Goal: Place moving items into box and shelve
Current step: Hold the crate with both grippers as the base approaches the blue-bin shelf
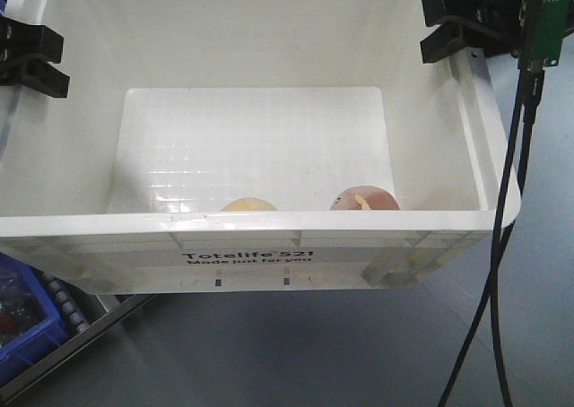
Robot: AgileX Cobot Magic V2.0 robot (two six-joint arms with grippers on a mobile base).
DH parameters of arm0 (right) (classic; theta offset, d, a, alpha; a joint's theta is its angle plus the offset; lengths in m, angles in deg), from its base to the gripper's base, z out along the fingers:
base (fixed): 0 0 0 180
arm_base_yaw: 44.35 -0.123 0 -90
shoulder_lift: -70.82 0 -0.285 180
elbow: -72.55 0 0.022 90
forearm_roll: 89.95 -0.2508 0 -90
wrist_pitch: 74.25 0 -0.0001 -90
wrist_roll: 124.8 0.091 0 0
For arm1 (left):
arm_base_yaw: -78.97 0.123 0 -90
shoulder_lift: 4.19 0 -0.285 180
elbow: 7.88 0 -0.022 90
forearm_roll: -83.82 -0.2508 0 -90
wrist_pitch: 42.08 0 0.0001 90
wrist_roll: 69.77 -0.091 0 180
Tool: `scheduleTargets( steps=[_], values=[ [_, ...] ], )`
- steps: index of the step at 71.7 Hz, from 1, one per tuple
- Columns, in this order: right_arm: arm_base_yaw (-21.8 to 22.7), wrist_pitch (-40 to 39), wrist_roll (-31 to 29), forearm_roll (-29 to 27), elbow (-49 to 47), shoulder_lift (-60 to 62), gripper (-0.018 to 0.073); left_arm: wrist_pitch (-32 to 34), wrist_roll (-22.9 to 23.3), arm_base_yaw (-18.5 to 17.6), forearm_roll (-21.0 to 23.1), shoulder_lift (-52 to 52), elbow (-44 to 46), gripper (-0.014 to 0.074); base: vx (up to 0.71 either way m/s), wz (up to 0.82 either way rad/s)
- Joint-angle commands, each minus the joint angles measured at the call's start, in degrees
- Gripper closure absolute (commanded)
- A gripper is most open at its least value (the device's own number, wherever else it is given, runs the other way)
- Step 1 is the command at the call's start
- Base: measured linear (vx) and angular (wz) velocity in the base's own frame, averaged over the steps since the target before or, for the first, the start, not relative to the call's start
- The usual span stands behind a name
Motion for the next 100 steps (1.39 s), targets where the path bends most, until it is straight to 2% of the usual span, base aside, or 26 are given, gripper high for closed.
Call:
scheduleTargets(
  steps=[1, 100],
  values=[
    [-0.86, -6.0, -1.07, -9.35, -2.47, 2.42, 0.0571, 6.79, -0.74, -1.11, 11.5, -2.28, 2.5, 0.0623, -0.03, 0.26],
    [-0.86, -6.0, -1.07, -9.35, -2.47, 2.42, 0.0571, 6.75, -0.74, -1.11, 11.5, -2.28, 2.5, 0.0623, -0.03, 0.27]
  ],
)
